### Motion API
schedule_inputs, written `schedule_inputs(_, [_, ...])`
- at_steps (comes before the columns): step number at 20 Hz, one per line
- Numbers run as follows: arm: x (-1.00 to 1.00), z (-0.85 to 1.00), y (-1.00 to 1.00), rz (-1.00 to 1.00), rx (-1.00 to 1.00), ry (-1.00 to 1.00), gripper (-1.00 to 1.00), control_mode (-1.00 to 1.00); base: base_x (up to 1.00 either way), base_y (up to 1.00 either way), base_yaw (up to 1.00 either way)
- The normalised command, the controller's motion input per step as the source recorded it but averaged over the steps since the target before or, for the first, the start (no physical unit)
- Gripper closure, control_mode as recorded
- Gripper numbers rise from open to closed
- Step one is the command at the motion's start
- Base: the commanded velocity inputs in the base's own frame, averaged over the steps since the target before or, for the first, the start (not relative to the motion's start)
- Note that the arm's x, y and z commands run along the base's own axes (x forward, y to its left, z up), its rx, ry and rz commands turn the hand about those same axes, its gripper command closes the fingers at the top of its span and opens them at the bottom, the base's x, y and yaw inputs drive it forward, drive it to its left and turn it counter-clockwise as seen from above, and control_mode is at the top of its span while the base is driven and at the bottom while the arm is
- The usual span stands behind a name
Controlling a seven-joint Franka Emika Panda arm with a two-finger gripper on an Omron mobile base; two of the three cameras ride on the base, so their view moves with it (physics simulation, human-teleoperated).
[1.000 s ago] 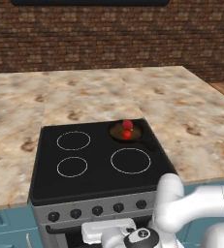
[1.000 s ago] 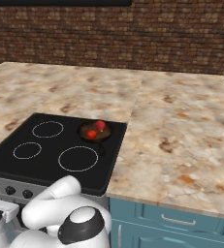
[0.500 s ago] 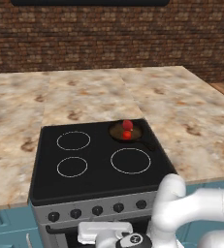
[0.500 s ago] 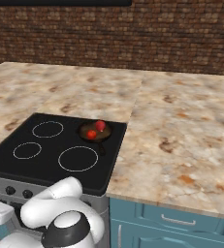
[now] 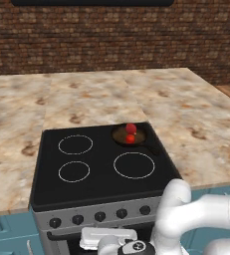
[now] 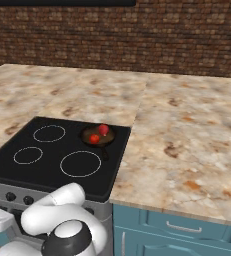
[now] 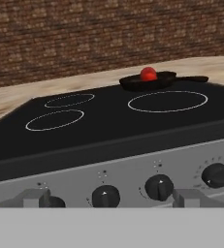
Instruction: Place the pan on the rear right burner on the stove. Then place the tomato and the onion in the pan and turn on the rear right burner.
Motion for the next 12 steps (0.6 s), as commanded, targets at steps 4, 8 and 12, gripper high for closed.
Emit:
schedule_inputs(4, [0.11,0.00,-0.15,0.00,0.00,0.04,-1.00,-1.00,0.00,0.00,0.00])
schedule_inputs(8, [0.14,0.00,-0.13,0.00,0.00,0.03,-1.00,-1.00,0.00,0.00,0.00])
schedule_inputs(12, [0.17,-0.01,-0.06,0.00,0.00,0.02,-1.00,-1.00,0.00,0.00,0.00])
